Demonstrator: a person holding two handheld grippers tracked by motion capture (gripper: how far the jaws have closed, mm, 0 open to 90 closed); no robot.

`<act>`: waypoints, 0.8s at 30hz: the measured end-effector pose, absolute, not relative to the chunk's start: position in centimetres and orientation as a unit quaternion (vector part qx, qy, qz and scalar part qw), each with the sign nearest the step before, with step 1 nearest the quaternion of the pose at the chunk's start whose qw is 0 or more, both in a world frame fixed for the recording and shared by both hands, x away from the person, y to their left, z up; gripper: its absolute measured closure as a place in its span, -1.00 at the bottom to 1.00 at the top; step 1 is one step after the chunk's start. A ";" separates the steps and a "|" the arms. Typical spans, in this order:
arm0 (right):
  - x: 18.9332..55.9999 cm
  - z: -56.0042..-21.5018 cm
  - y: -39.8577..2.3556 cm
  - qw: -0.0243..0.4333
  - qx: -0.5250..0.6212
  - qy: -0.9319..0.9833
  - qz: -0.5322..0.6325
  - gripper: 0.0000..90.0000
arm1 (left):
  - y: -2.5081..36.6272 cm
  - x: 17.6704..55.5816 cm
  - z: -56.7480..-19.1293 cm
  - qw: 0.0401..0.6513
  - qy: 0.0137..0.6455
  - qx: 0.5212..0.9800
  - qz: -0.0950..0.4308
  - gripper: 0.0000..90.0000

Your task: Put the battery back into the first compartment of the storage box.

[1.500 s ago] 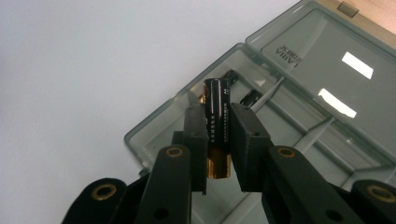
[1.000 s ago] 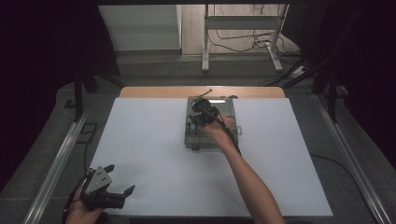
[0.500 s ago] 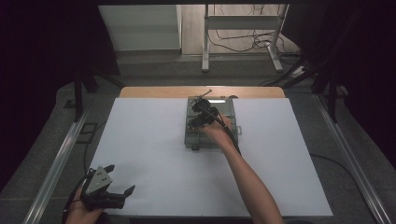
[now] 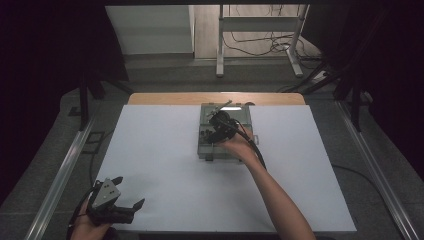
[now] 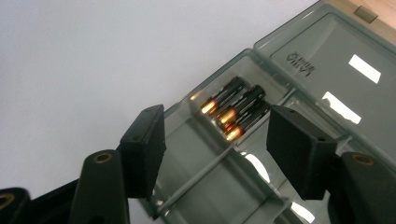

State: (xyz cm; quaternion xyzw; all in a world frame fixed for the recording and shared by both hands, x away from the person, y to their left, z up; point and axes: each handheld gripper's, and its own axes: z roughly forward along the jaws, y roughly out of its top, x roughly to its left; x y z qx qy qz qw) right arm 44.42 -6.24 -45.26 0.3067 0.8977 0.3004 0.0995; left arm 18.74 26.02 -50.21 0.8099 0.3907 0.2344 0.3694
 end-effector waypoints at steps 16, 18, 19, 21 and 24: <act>41.3 -45.4 -8.0 0.108 0.279 0.899 0.319 -0.34 | 26.0 18.7 -50.2 0.368 0.391 0.810 0.235 -0.96; 41.0 -45.5 -8.3 0.107 0.279 0.899 0.322 -0.35 | 26.0 18.7 -50.2 0.368 0.391 0.810 0.235 -0.96; 40.8 -45.5 -8.4 0.107 0.279 0.899 0.322 -0.36 | 26.0 18.8 -50.2 0.368 0.391 0.810 0.235 -0.96; 40.5 -45.6 -8.7 0.107 0.279 0.898 0.323 -0.37 | 26.0 18.8 -50.2 0.368 0.392 0.810 0.235 -0.96; 40.1 -45.7 -9.1 0.105 0.282 0.895 0.330 -0.37 | 26.0 18.8 -50.2 0.368 0.392 0.810 0.235 -0.96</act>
